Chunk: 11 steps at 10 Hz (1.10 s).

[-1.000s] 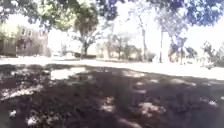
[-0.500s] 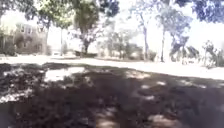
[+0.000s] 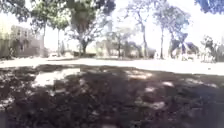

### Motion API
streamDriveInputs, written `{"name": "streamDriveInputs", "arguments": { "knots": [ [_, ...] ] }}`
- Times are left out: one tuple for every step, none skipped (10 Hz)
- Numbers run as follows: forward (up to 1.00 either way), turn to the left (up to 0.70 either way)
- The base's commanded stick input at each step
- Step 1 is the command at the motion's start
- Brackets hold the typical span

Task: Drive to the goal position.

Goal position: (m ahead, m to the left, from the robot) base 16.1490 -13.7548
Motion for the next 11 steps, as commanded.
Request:
{"name": "streamDriveInputs", "arguments": {
  "knots": [
    [0.7,0.0],
    [0.7,0.0],
    [0.7,-0.12],
    [0.7,-0.33],
    [0.7,-0.08],
    [0.7,0.0],
    [0.7,0.0],
    [0.7,0.0],
    [0.7,-0.02],
    [0.7,-0.07],
    [0.7,-0.16]
  ]
}}
